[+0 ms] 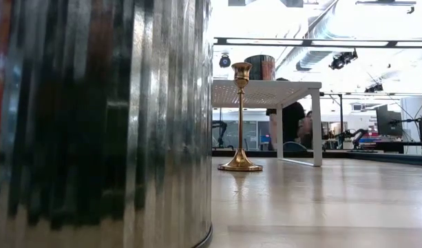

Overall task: Pick & Place candle stick holders
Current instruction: Put the brown candle on the shelf

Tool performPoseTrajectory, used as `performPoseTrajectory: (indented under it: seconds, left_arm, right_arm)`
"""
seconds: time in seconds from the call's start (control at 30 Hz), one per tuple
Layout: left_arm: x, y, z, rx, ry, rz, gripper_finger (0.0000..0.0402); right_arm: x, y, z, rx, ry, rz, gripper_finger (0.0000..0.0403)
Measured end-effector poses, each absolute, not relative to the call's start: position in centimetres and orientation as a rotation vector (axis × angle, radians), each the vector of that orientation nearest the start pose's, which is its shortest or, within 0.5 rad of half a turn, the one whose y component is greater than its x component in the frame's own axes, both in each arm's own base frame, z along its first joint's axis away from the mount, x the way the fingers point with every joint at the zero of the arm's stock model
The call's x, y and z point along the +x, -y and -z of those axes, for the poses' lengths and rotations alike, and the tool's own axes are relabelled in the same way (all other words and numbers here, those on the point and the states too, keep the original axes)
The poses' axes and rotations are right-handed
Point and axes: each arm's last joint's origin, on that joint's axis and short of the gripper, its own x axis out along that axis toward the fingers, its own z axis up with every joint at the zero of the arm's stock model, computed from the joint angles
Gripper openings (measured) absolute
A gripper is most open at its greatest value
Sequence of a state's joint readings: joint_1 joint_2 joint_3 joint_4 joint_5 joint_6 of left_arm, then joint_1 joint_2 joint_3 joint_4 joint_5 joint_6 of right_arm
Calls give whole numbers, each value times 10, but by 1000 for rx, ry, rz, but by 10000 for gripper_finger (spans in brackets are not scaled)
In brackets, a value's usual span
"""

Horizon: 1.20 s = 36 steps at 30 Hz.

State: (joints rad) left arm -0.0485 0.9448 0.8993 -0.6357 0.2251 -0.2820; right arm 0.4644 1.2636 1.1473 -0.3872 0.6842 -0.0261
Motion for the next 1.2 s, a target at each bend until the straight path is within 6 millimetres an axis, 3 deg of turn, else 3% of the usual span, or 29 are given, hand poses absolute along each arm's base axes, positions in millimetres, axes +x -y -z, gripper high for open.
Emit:
performPoseTrajectory:
  seconds: [0.17, 0.4, 0.77, 1.2]
  left_arm:
    - [145, 37, -317, -253, -697, 105, 237]
    - [102, 43, -316, -261, -691, -60, 237]
    - [100, 59, -254, -205, -767, -75, 237]
    - [102, 60, -249, -215, -771, -64, 237]
  right_arm:
    - [249, -104, -343, -311, -427, 207, 294]
    - [249, -105, -343, -312, -428, 200, 294]
    - [260, -92, -312, -367, -374, 233, 294]
    - [264, -93, -318, -357, -316, 95, 294]
